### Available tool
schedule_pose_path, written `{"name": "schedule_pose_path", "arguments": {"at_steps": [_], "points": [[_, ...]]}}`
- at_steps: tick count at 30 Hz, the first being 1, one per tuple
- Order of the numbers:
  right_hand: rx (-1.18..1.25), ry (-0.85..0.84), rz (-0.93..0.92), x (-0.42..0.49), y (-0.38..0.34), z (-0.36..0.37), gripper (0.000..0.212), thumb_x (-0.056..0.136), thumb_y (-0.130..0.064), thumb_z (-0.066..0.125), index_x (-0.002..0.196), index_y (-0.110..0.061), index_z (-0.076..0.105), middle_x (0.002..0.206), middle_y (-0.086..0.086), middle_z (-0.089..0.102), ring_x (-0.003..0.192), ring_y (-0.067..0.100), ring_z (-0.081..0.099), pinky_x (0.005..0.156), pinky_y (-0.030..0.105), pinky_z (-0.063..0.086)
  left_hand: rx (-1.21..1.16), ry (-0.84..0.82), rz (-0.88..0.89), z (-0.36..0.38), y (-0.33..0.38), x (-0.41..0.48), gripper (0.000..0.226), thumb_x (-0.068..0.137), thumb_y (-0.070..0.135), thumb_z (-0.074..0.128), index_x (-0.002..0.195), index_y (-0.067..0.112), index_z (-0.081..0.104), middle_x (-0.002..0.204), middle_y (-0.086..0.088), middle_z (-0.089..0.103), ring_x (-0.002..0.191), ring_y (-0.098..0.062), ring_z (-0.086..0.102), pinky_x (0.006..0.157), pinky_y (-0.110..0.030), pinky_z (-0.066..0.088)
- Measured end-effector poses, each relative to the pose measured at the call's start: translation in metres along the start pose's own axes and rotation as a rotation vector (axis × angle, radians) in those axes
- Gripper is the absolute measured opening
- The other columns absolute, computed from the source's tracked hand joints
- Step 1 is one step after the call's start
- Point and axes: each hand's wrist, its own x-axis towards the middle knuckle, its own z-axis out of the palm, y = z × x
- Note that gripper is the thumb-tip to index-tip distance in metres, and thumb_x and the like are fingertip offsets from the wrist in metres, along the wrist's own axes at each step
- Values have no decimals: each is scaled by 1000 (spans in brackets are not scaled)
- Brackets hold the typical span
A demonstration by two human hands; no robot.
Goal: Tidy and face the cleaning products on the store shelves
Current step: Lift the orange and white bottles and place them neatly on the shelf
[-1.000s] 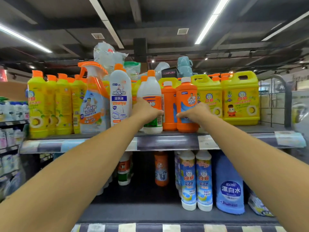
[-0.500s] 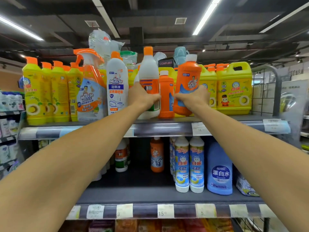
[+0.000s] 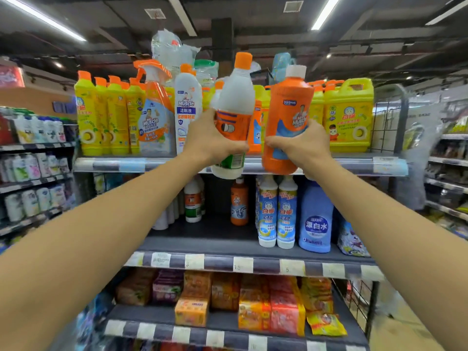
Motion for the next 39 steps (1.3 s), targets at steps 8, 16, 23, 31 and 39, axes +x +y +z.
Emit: {"name": "schedule_pose_path", "arguments": {"at_steps": [8, 16, 23, 31, 39], "points": [[30, -175, 71, -89, 15, -26, 65, 44, -51, 83, 102, -29, 64, 93, -15, 70, 83, 4, 67, 73, 31, 55, 14, -87, -202, -19, -1, -111, 66, 48, 45, 90, 107, 34, 60, 89, 18, 67, 80, 7, 62, 63, -13, 45], [11, -279, 119, -164, 50, -21, 51, 53, -45, 87, 91, -40, 54, 89, -24, 61, 79, -4, 59, 63, 18, 44, -27, -119, -410, -31, -45, -205, 57, 48, 41, 94, 97, 35, 66, 89, 15, 72, 83, -1, 67, 73, -27, 55], [-12, -340, 194, -189, 76, 25, 50, 53, -43, 88, 91, -37, 55, 87, -22, 62, 78, -2, 60, 61, 16, 44, -38, -178, -476, -18, -95, -214, 52, 51, 38, 93, 94, 36, 64, 87, 17, 69, 82, 0, 65, 64, -20, 49], [-9, -356, 381, -185, 112, 100, 57, 57, -41, 87, 105, -30, 59, 102, -7, 68, 90, 12, 65, 77, 34, 56, -94, -285, -577, -11, -174, -192, 54, 51, 35, 92, 96, 32, 63, 90, 10, 71, 83, -6, 67, 64, -25, 52], [-86, -227, 474, -150, 143, 160, 58, 60, -45, 85, 108, -26, 58, 97, -8, 65, 86, 11, 64, 68, 29, 52, -161, -344, -551, -10, -242, -150, 54, 54, 36, 92, 99, 31, 63, 92, 9, 70, 83, -8, 68, 69, -28, 55]]}}
